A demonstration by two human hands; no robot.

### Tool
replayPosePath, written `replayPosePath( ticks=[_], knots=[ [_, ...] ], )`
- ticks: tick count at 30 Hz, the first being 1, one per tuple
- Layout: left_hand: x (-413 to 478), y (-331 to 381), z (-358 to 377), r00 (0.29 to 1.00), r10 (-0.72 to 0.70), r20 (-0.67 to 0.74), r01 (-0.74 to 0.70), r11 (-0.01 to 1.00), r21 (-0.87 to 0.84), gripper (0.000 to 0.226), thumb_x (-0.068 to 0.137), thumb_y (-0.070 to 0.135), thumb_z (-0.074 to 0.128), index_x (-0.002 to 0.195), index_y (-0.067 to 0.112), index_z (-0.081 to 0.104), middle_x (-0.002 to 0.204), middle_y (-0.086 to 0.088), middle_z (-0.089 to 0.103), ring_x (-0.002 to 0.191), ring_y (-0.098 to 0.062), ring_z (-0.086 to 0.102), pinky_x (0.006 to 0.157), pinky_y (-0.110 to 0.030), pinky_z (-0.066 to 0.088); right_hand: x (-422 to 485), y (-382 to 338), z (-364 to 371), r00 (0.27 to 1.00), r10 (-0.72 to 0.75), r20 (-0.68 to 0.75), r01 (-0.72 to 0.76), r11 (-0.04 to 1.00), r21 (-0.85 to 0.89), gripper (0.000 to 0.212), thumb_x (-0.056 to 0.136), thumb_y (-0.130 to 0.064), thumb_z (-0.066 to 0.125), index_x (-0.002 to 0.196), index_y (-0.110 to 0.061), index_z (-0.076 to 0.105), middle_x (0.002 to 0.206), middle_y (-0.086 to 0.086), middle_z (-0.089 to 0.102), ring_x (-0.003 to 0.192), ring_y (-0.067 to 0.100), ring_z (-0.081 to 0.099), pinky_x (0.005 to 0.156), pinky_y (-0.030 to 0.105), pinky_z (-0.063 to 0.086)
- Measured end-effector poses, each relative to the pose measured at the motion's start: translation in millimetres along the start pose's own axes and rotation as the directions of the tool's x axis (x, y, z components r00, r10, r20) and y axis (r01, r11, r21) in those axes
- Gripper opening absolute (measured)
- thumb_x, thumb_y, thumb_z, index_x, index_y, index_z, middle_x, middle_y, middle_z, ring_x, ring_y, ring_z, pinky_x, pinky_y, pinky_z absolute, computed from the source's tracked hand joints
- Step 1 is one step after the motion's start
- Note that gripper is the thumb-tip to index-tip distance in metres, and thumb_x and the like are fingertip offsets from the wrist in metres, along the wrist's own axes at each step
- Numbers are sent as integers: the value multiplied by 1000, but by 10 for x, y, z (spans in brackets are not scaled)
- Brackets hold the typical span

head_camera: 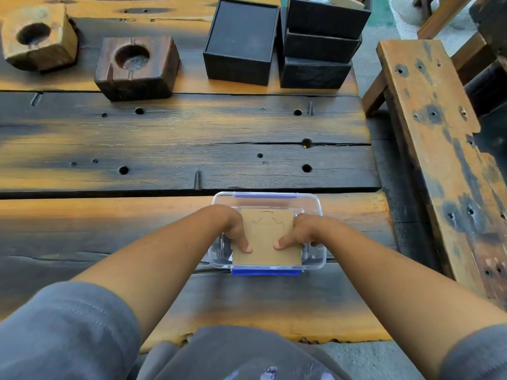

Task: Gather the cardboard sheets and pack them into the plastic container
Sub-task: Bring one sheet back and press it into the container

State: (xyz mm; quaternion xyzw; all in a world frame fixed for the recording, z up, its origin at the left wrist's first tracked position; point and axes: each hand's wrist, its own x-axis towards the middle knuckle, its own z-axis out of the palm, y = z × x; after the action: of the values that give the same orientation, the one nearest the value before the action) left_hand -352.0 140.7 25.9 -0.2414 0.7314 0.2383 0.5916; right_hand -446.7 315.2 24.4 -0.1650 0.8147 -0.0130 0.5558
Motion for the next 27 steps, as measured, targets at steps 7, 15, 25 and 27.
replayPosePath(
  ticks=[7, 15, 25, 27],
  knots=[
    [55, 22, -193, 1000, 4, -18, -5, 999, -42, 84, 73, 49, 80, 142, 11, 49, 144, -7, 53, 135, -31, 45, 115, -46, 34, 87, -78, -220, 999, 20, 42, -20, 1000, -3, 89, 65, -55, 82, 137, -15, 49, 139, 5, 53, 121, 28, 53, 104, 45, 44],
    [79, 71, -363, 997, -35, -71, 37, 999, 30, 93, 72, 54, 79, 144, 8, 44, 150, -11, 45, 134, -34, 47, 112, -47, 38, 190, -138, -336, 999, 40, 20, -40, 999, -17, 93, 66, -55, 82, 139, -11, 45, 142, 8, 49, 123, 29, 52, 104, 45, 45],
    [196, 170, -192, 967, -170, -189, 194, 974, 116, 93, 75, 63, 70, 146, 11, 40, 145, -8, 50, 130, -28, 49, 113, -39, 37, 236, -197, -157, 980, 67, -187, -86, 992, -93, 98, 61, -63, 81, 135, -7, 47, 136, 13, 50, 107, 25, 57, 87, 36, 46],
    [168, 192, -149, 960, -186, -209, 213, 970, 116, 90, 76, 65, 68, 145, 14, 41, 142, -5, 51, 129, -25, 50, 111, -35, 37, 192, -182, -71, 956, 60, -286, -77, 996, -47, 106, 61, -59, 83, 140, -4, 38, 143, 16, 43, 121, 28, 53, 96, 38, 45]
  ],
)
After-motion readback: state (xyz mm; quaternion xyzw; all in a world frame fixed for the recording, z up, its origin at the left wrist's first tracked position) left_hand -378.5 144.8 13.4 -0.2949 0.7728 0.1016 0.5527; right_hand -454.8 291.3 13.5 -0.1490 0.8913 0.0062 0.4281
